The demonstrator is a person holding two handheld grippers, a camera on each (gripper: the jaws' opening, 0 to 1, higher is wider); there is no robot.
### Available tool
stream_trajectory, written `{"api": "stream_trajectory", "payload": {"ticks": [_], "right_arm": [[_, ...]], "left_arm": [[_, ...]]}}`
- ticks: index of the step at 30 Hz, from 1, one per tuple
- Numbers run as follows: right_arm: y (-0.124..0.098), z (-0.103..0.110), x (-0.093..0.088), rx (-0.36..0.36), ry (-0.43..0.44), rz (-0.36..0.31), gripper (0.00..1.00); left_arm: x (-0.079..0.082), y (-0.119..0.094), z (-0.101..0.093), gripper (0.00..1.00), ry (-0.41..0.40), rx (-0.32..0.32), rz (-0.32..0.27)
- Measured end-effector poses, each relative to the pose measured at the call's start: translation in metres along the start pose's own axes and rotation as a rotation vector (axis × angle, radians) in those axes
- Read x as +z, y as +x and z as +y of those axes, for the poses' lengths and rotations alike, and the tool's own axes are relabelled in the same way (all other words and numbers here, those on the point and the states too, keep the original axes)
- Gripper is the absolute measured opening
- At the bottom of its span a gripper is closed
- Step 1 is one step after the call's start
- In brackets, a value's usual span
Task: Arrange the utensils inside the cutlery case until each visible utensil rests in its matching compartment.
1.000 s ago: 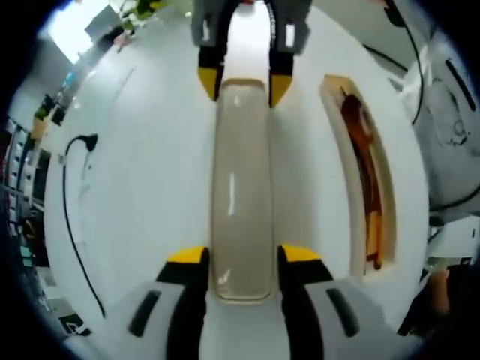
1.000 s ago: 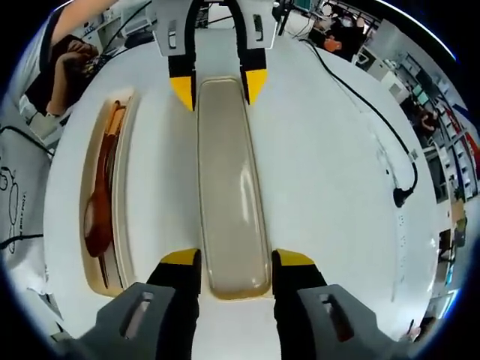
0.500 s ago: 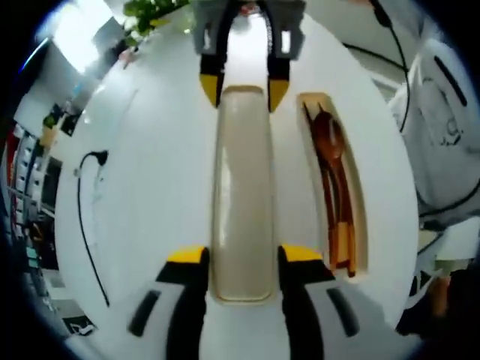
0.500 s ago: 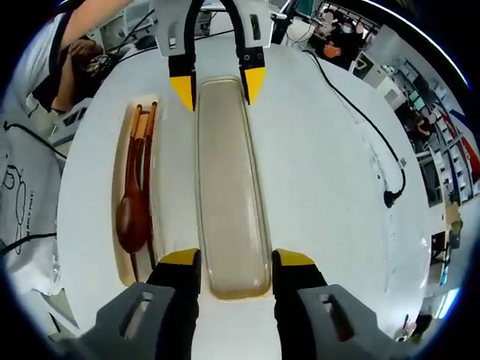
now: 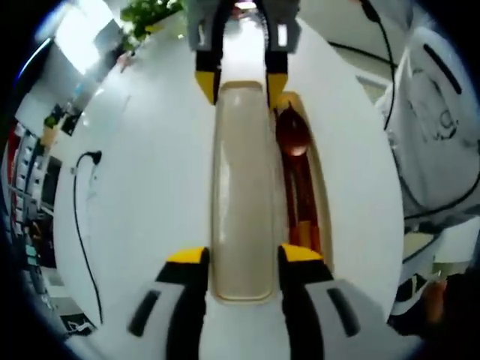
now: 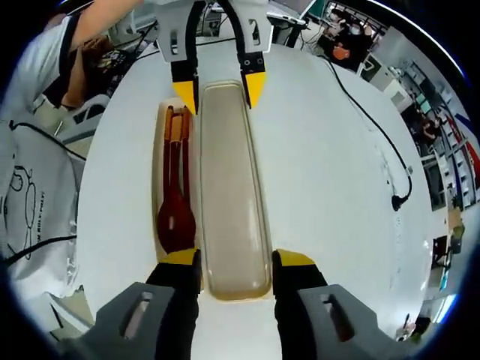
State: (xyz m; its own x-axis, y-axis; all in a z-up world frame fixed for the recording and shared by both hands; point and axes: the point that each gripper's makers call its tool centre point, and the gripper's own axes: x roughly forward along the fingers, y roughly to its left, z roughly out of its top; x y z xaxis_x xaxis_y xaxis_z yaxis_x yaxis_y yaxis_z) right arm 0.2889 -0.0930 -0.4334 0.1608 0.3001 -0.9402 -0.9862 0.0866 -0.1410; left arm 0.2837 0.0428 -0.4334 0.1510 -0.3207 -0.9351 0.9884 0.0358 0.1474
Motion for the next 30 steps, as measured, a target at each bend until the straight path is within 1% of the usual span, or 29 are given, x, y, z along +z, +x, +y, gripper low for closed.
{"api": "stream_trajectory", "payload": {"ticks": [2, 5, 13, 16, 19, 22, 26, 30], "right_arm": [[0.0, 0.006, 0.0, 0.019, 0.004, -0.014, 0.38], [0.003, 0.011, -0.003, 0.032, 0.006, -0.021, 0.38], [0.007, 0.013, -0.003, 0.035, -0.002, -0.03, 0.39], [0.01, 0.014, -0.005, 0.032, -0.018, -0.03, 0.39], [0.01, 0.014, -0.006, 0.043, -0.014, -0.036, 0.39], [0.01, 0.014, -0.005, 0.042, -0.019, -0.046, 0.39], [0.01, 0.015, -0.005, 0.041, -0.015, -0.062, 0.39], [0.009, 0.016, -0.006, 0.049, -0.004, -0.089, 0.4]], "left_arm": [[-0.002, 0.002, -0.007, 0.38, 0.008, -0.003, 0.014], [-0.002, 0.004, -0.011, 0.39, 0.009, -0.007, 0.011], [-0.006, 0.009, -0.015, 0.39, 0.012, 0.0, 0.022], [-0.005, 0.01, -0.015, 0.39, 0.015, 0.006, 0.015], [-0.005, 0.01, -0.017, 0.39, 0.017, 0.009, 0.009], [-0.005, 0.011, -0.018, 0.39, 0.022, 0.017, 0.017], [-0.008, 0.012, -0.021, 0.4, 0.06, 0.032, 0.024], [-0.009, 0.013, -0.025, 0.4, 0.071, 0.037, 0.029]]}}
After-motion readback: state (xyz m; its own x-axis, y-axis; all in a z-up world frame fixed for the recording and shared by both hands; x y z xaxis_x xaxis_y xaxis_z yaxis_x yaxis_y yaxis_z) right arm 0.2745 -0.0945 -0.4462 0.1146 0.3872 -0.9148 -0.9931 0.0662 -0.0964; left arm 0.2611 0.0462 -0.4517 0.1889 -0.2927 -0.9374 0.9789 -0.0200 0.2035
